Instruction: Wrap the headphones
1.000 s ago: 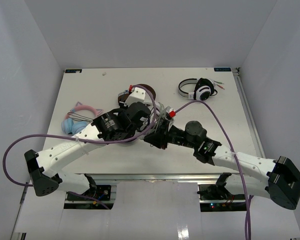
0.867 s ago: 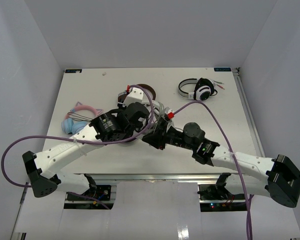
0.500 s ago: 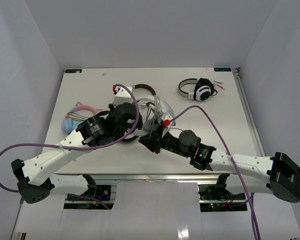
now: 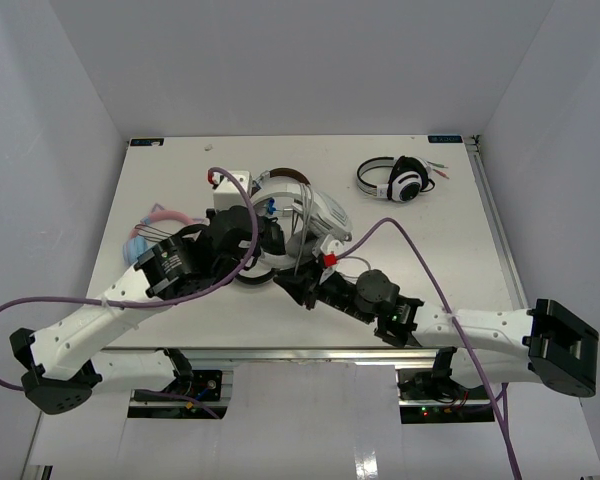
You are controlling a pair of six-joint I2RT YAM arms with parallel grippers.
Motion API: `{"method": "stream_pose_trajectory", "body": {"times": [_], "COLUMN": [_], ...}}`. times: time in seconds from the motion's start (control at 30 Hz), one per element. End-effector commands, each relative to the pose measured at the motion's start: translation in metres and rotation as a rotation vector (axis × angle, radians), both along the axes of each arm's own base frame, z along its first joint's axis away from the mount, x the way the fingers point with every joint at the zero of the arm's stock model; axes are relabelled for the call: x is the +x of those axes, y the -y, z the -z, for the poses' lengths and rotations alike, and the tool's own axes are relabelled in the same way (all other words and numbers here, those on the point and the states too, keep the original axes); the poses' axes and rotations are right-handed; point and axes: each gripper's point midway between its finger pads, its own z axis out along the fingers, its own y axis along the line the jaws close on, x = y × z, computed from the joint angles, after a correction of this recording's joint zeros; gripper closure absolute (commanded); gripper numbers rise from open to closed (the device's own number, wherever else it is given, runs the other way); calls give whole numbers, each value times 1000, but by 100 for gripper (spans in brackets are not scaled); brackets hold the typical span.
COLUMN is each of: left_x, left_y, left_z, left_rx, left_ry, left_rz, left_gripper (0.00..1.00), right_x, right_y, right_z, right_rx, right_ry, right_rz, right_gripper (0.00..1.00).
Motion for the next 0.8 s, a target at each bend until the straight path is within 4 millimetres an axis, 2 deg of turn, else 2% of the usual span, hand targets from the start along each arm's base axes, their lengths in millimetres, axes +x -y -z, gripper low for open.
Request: {"method": "stream_pose_trajectory", "body": {"times": [0.0, 0.5, 0.77], "left_x": [-19, -35, -41], "left_y": [18, 35, 29], "left_z": [-56, -63, -77], "left_rx": [-321, -430, -471], "left_ry": [60, 22, 42], "left_rz": [97, 202, 216], "left_gripper": [100, 100, 100], "right_x": [16, 13, 5], "right_y": [16, 20, 19], "right_z": [-9, -19, -8], "right_rx": [43, 73, 78], "right_ry": [118, 282, 320], "right_rz": [95, 80, 32], "right_gripper": [73, 70, 68]}}
